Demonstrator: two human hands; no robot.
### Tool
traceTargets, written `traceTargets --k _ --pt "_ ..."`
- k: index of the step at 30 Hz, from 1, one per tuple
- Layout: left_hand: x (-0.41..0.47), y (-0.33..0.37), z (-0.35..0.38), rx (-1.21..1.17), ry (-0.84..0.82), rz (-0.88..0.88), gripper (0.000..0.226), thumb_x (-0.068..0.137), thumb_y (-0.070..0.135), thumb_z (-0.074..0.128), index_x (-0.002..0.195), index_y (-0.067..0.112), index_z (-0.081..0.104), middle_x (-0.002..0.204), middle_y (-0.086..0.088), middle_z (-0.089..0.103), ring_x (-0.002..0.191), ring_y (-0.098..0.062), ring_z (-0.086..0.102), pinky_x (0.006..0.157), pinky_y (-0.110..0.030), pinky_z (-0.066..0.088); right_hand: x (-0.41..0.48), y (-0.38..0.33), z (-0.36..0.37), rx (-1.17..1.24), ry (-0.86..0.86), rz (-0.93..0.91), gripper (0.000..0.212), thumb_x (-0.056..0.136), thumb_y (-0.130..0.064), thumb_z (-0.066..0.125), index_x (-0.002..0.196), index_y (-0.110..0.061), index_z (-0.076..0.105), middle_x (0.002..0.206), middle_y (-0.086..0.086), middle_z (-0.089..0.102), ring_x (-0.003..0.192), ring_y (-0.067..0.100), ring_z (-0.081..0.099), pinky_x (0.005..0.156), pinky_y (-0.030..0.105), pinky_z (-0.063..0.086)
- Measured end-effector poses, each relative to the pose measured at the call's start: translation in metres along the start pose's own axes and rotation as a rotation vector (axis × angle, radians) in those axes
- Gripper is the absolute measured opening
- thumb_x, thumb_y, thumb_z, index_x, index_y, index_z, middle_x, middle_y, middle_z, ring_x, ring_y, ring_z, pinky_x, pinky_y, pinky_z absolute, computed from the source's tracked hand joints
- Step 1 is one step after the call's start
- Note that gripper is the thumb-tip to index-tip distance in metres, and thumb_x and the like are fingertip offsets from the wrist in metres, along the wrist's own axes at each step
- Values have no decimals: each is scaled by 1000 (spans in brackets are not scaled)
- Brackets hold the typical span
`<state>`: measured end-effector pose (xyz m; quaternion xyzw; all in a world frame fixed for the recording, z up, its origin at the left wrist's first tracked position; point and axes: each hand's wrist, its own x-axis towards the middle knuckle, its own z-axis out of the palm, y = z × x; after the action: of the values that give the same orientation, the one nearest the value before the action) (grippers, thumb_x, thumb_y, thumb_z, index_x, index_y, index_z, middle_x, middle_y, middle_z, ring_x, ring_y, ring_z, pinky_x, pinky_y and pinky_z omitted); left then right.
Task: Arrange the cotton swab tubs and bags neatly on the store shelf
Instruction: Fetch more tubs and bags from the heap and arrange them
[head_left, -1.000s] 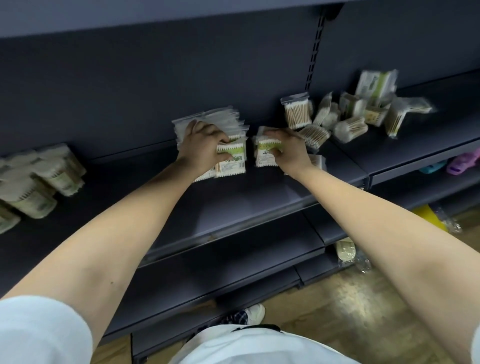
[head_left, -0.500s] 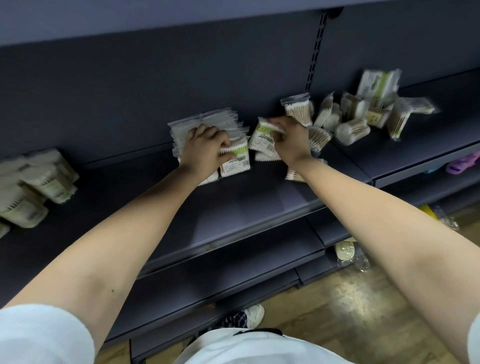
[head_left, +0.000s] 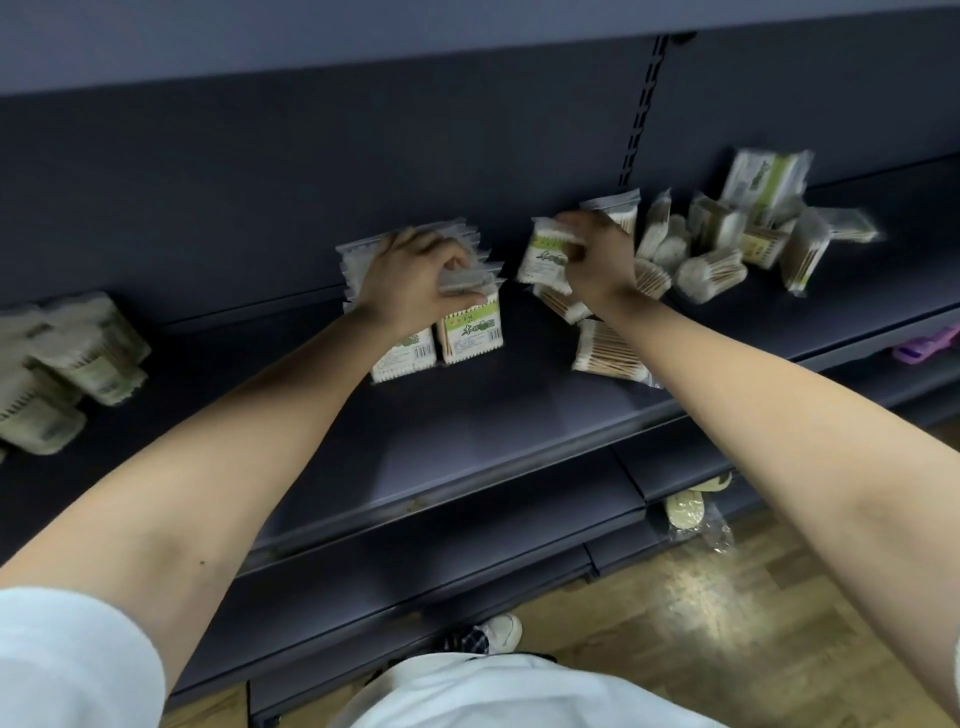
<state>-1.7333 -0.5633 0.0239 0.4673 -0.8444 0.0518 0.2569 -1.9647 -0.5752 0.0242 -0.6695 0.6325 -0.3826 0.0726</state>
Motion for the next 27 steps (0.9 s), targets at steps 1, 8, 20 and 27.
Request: traceTargets --k 1,8,20,27 --pt "5 1 -1 2 -13 -7 55 72 63 59 101 17 64 104 1 65 103 -26 53 87 -32 32 2 -2 2 26 -16 -1 44 84 8 48 123 -10 58 128 7 58 121 21 52 95 16 35" --pt "44 -1 3 -91 -197 -183 52 91 56 46 123 17 55 132 -8 50 123 -29 42 98 -37 35 24 4 17 3 -70 62 37 88 -7 56 123 -18 58 127 5 58 117 22 54 93 24 41" --pt "61 12 37 161 -391 -426 59 99 48 21 144 9 27 148 -17 29 137 -34 26 114 -45 18 61 2 59 82 -69 66 30 90 -3 48 113 -13 63 122 4 61 113 16 55 81 8 32" --pt "58 3 48 177 -391 -454 60 99 45 19 146 8 23 148 -13 27 138 -29 24 112 -40 15 65 8 77 141 -80 193 41 84 -9 61 122 -10 47 117 9 62 110 22 56 79 17 37"
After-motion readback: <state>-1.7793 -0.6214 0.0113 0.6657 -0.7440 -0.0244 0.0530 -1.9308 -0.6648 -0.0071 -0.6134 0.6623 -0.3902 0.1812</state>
